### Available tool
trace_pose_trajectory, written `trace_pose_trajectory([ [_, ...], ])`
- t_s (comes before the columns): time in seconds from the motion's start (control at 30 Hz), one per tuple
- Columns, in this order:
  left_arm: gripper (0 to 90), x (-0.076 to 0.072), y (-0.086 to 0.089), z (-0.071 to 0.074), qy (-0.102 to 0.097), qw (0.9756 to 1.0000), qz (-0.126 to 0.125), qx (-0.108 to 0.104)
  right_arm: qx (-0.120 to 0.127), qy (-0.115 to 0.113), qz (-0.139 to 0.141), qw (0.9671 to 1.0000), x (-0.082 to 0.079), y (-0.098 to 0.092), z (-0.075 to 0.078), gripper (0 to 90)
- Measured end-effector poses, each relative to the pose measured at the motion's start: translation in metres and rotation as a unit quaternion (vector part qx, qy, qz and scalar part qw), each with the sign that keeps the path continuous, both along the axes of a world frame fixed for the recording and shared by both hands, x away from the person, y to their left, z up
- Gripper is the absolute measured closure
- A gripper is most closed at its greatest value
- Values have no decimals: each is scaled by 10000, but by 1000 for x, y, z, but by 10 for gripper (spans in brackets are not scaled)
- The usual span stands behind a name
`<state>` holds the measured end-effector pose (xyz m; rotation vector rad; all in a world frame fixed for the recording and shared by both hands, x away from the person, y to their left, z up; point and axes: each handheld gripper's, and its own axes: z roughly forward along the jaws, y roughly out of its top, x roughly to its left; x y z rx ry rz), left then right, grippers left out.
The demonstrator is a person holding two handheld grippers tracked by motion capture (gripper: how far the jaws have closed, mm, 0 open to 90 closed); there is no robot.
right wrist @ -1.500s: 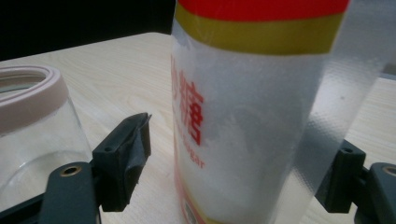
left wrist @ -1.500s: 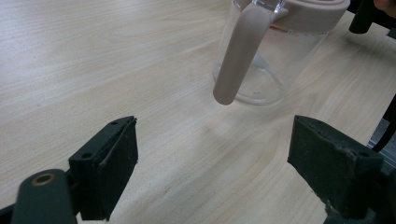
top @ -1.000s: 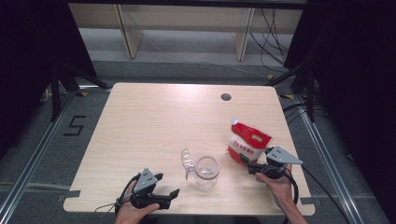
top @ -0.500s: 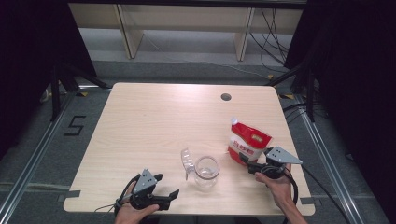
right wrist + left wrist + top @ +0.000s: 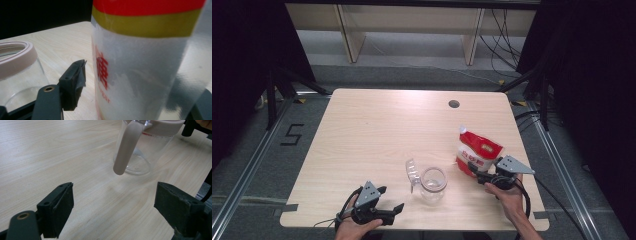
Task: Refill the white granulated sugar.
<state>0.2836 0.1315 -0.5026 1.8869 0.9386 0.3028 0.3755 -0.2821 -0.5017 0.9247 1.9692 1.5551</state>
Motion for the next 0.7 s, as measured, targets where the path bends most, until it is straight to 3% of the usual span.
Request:
trace_pose_trajectory([
  [0.03, 154, -1, 0, 0, 2, 10000, 37, 22, 32, 60, -58, 10000, -1, 1, 0, 348],
  [0.1, 153, 0, 0, 0, -30, 10000, 32, -34, 41, -27, 41, 10000, 2, 2, -1, 363],
  [0.13, 154, 0, 0, 0, -19, 10000, 33, -38, 21, -217, -37, 9998, 5, 2, -3, 366],
  [0.17, 154, 0, 0, 0, -20, 10000, 35, -39, -7, -231, 90, 9997, 7, 1, -2, 372],
  [0.2, 153, 0, 0, 0, -18, 10000, 26, -23, -59, -234, 31, 9997, 7, 1, -3, 379],
  [0.27, 153, -1, 0, 0, -15, 10000, 51, -20, 58, 20, -1, 10000, 4, 2, -3, 388],
  [0.3, 153, 0, 0, 0, -16, 10000, 30, -48, 39, -158, 22, 9999, 7, 1, -4, 393],
  [0.33, 154, 0, 0, 0, -5, 10000, 8, -11, -8, -193, 40, 9998, 8, 0, -4, 397],
  [0.37, 153, -1, 0, 1, -4, 10000, 30, 17, 13, -36, 28, 10000, 6, 0, -3, 401],
  [0.4, 153, -1, -1, 0, -6, 10000, 57, -24, 44, -206, 54, 9998, 8, 1, -4, 409],
  [0.43, 153, -1, 0, 1, -20, 10000, 20, 6, 29, -98, 40, 9999, 5, 1, -3, 424],
  [0.47, 153, -1, 0, 0, -29, 10000, 19, -26, -57, -136, 49, 9999, 5, 1, -3, 428],
  [0.6, 153, 0, 0, 1, -62, 10000, 2, 4, -31, -216, 95, 9997, 7, 1, -4, 430],
  [0.63, 154, -1, -1, 0, -11, 10000, 70, -34, -27, -35, 87, 10000, 5, 1, -4, 428],
  [0.7, 154, 0, -1, 0, -11, 10000, 13, -21, -31, -71, 64, 9999, 6, 2, -5, 424],
])
